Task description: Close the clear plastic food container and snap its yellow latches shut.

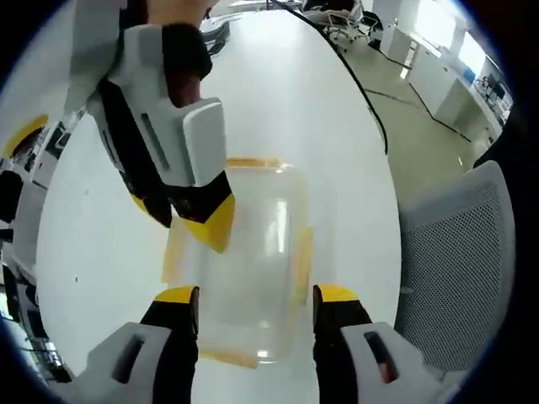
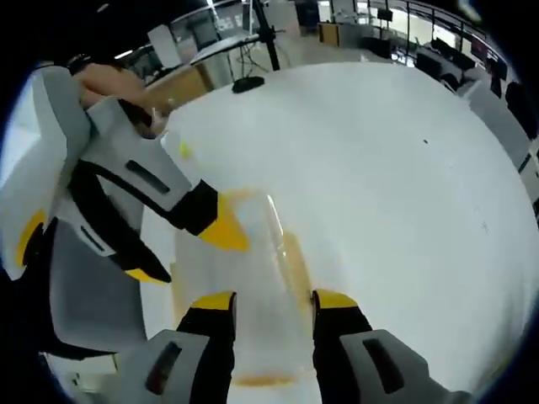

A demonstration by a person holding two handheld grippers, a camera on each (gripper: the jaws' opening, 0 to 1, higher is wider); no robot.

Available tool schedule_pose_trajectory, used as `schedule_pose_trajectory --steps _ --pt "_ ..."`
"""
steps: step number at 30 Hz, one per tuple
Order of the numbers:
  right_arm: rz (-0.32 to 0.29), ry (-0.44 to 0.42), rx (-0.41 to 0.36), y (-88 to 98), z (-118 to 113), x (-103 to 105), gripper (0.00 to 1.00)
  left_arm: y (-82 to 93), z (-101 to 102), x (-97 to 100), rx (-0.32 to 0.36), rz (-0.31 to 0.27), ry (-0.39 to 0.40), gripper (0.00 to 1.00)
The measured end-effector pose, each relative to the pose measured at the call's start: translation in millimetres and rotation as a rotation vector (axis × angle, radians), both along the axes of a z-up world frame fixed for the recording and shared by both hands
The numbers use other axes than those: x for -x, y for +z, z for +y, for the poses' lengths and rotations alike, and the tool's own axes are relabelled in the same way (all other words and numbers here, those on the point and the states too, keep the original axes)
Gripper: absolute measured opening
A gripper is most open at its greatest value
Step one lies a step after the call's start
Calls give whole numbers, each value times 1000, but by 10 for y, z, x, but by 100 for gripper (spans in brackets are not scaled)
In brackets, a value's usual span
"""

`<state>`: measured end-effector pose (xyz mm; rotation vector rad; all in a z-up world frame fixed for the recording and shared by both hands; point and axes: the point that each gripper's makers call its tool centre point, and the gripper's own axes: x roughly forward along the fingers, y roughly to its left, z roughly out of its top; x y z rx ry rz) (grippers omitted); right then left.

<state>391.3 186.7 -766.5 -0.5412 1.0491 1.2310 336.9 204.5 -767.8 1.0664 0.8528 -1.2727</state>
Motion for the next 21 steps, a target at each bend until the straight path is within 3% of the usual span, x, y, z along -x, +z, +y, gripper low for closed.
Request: schedule_pose_trajectory --steps 8,18,21 --pt "89 50 16 -47 89 -18 37 -35 -14 11 -52 -47 14 57" --pt "171 89 62 -70 93 18 38 -95 -6 -5 -113 -208 6 54" --pt "184 102 70 -74 93 22 38 -99 -3 -9 -104 -213 11 54"
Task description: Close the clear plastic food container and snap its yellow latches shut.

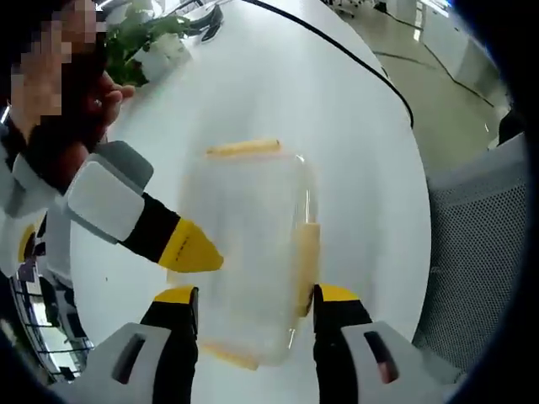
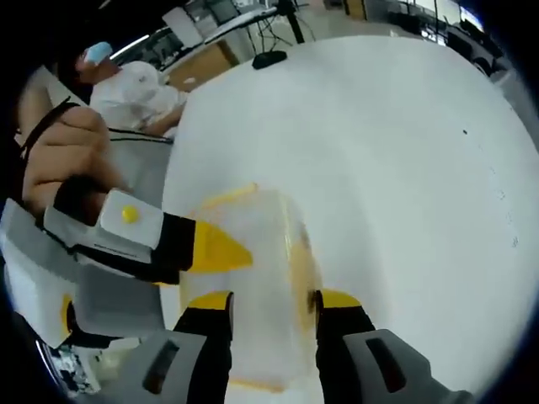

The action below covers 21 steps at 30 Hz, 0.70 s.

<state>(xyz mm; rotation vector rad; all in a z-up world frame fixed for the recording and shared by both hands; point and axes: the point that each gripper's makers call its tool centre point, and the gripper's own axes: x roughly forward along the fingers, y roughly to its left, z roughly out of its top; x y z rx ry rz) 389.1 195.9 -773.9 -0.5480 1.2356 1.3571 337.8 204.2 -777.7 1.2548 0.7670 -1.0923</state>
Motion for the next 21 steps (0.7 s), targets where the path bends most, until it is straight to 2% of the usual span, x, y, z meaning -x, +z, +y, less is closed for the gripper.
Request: schedule_pose_trajectory --steps 6,13,14,16,21 --pt "24 4 14 -2 10 9 36 11 4 5 15 -5 -3 52" --pt "39 14 43 -14 10 27 34 11 4 -13 -34 -31 16 49" --pt "76 32 54 -1 -24 102 32 20 13 -24 -33 -37 16 49" --pt "45 34 30 19 12 36 31 29 21 -41 -26 -31 11 49" --pt "48 5 -6 23 -6 30 31 29 18 -25 -18 -34 13 49"
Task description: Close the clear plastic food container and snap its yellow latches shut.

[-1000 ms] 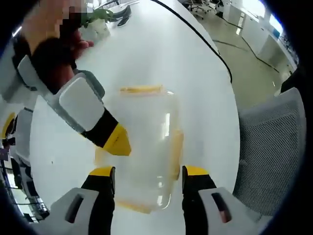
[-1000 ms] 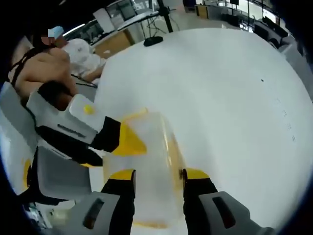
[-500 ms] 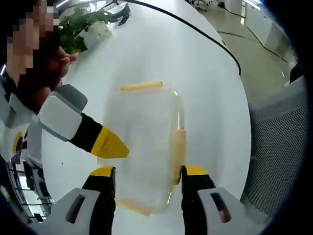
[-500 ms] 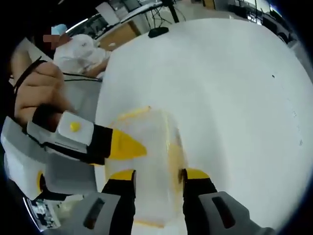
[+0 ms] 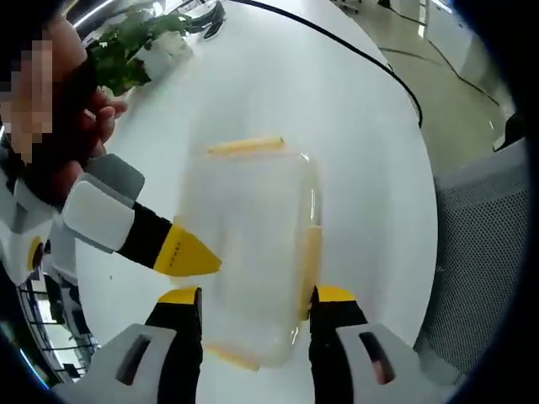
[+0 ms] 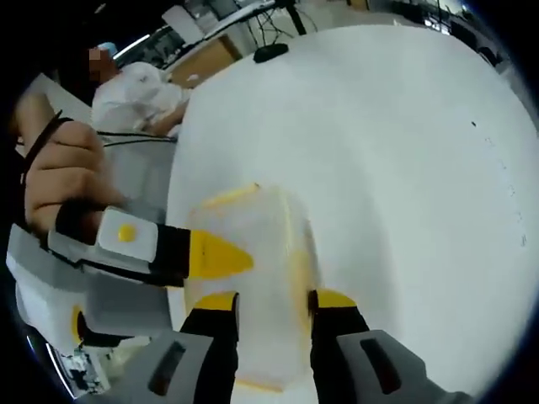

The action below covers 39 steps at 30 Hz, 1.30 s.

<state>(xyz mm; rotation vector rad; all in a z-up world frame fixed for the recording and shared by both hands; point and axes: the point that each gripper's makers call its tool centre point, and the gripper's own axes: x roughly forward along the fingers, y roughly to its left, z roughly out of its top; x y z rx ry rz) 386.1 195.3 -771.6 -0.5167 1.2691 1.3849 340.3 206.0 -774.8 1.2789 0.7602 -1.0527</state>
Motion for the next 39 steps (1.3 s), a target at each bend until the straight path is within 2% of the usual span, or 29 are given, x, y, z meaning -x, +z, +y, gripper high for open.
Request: schedule_pose_trajectory --steps 5,12,19,22,24,26,27,29,31,33,35,39 --pt "-4 -5 -1 3 9 9 32 0 -4 19 19 -7 -3 50" --pt "9 -14 19 -17 -8 8 33 -4 -7 56 10 -10 -19 50" --pt "-28 -8 -10 32 -1 0 31 12 -2 49 -6 7 -36 51" --pt "-73 -5 -30 92 -16 -86 23 41 9 50 10 36 -53 51" --pt "-81 -3 -33 121 -36 -69 26 63 2 59 25 65 -59 50" --pt "-78 -3 -26 133 -61 -44 29 85 -8 89 52 110 -27 48" --pt "-86 9 -24 140 -82 -21 29 111 -41 117 83 146 -11 49" --pt "-115 22 -21 131 -103 -42 29 142 -72 136 111 185 -5 57" --pt "-123 15 -16 139 -129 -39 29 146 -53 134 101 203 -3 62" --pt "-118 12 -18 151 -144 -19 29 145 -50 132 103 221 -1 60" --pt "-130 15 -18 170 -154 5 29 122 -28 161 93 263 4 60" --pt "-154 28 -19 202 -172 45 30 134 -28 152 98 286 0 60"
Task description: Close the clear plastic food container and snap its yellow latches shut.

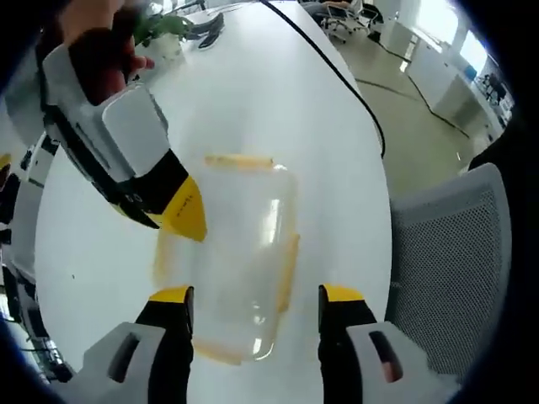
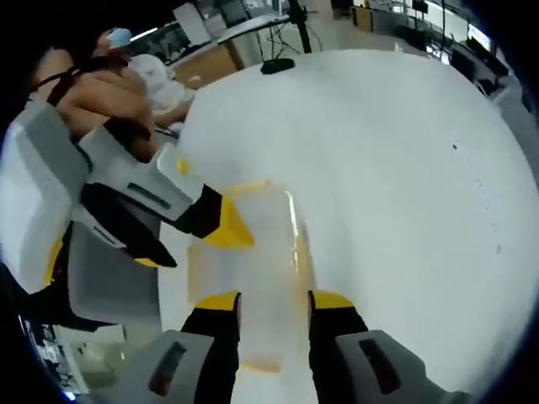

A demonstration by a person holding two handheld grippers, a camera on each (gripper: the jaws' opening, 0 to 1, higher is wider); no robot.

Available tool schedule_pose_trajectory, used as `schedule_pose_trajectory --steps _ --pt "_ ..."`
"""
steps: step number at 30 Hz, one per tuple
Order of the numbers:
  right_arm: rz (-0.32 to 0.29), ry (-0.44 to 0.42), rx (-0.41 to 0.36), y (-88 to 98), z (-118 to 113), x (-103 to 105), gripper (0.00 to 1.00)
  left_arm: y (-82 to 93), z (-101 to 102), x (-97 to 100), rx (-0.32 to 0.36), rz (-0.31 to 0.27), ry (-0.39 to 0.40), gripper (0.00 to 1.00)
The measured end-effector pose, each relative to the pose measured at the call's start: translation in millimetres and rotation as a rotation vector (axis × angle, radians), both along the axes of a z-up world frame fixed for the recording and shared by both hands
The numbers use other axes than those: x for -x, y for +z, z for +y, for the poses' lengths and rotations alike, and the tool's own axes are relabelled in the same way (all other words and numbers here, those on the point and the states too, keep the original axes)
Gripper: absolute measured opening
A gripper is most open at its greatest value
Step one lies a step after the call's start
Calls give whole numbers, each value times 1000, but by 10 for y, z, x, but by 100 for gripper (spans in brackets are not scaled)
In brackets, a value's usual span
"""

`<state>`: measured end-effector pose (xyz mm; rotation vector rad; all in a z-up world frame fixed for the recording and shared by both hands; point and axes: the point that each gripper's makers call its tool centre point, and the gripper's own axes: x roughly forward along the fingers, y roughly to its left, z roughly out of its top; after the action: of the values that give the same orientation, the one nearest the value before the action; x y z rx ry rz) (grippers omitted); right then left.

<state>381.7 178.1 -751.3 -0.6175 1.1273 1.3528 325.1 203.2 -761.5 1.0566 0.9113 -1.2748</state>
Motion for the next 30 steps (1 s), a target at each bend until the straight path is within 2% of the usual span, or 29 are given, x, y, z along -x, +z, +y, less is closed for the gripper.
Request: schedule_pose_trajectory --steps 4,15,25,30 --pt "-48 27 23 -3 -39 36 38 10 16 18 12 25 6 63" --pt "-98 29 31 -17 -62 177 45 18 64 -80 18 47 -2 64" --pt "-126 18 23 -26 -86 238 59 14 144 -171 9 74 -29 65" --pt "-139 14 10 -50 -98 292 59 31 158 -277 30 85 -23 67"
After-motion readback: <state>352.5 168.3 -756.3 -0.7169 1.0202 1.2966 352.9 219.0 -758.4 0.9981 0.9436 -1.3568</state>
